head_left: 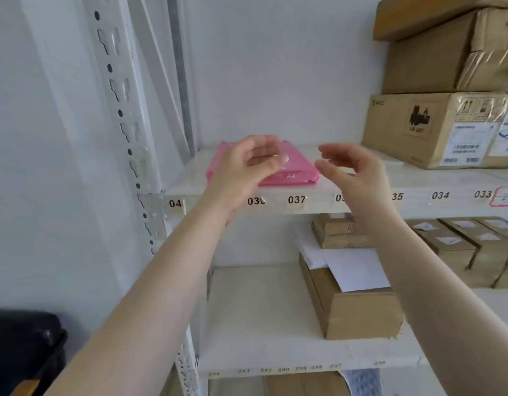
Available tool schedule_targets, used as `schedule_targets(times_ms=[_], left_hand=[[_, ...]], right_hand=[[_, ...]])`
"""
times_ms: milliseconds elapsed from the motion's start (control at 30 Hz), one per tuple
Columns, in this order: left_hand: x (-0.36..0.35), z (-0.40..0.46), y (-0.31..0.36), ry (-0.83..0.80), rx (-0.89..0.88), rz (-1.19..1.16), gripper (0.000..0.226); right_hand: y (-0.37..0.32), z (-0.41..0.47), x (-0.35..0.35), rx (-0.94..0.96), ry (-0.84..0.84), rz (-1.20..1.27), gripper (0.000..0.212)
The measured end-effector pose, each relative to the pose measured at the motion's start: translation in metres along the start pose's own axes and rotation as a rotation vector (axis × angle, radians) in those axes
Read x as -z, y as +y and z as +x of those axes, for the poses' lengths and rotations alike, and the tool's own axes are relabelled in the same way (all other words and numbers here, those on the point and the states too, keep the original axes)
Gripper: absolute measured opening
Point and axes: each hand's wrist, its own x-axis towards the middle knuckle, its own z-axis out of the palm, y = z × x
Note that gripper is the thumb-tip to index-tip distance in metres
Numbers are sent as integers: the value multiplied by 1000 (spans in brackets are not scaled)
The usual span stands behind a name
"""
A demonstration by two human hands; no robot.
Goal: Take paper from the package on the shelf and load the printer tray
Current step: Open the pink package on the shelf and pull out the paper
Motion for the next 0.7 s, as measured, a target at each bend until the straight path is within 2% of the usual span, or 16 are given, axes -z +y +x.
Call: schedule_targets(times_ms=[67, 167, 300, 500, 700], left_hand=[[3, 20, -8, -71, -34, 190, 39], [2, 49, -26, -162, -22, 473, 41], [-6, 75, -45, -209, -31, 680, 37], [-10, 93, -59, -203, -3, 681, 20], [-8, 102, -60, -215, 89, 555, 13]], right_hand=[[6, 14, -4, 26, -18, -137, 28], [21, 34, -8, -21, -135, -253, 25], [37, 54, -2, -51, -291, -286, 30], [54, 70, 2, 48, -438, -345, 37], [61, 79, -4, 116, -387, -328, 25]])
